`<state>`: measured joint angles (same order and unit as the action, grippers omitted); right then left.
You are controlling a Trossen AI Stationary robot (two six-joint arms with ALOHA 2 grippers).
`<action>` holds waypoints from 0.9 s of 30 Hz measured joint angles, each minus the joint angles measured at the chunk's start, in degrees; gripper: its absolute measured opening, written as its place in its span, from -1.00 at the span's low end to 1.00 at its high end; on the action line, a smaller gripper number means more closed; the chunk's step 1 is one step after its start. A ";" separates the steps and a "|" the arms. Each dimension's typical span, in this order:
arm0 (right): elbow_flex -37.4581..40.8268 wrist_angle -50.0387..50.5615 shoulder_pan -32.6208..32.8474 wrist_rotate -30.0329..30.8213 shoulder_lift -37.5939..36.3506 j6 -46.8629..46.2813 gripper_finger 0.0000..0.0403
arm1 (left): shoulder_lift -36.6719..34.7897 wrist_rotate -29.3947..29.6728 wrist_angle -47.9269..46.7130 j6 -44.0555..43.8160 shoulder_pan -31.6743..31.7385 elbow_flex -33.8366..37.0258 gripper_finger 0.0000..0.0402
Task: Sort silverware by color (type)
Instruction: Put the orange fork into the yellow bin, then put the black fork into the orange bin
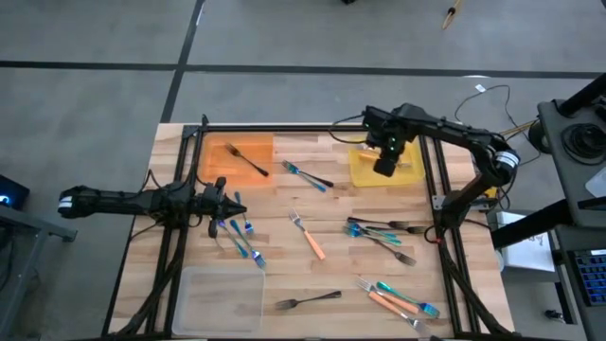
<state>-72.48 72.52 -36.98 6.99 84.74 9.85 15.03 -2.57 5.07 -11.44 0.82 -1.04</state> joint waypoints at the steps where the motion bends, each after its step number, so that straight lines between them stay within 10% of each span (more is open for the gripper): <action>1: 0.91 0.86 -0.36 -0.11 0.01 0.09 -0.73 | 0.01 0.00 0.01 -0.02 0.00 0.00 -1.00; 22: 2.44 -5.80 -2.06 0.36 1.03 -6.16 -0.17 | 0.01 0.00 0.01 -0.01 0.00 0.00 -1.00; 27: 2.42 -12.14 -0.17 -11.90 1.02 -10.20 -0.21 | 0.01 0.00 0.01 -0.02 0.00 0.00 -1.00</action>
<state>-70.06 60.37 -37.15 -4.90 85.76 -0.36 15.05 -2.57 5.08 -11.46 0.82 -1.04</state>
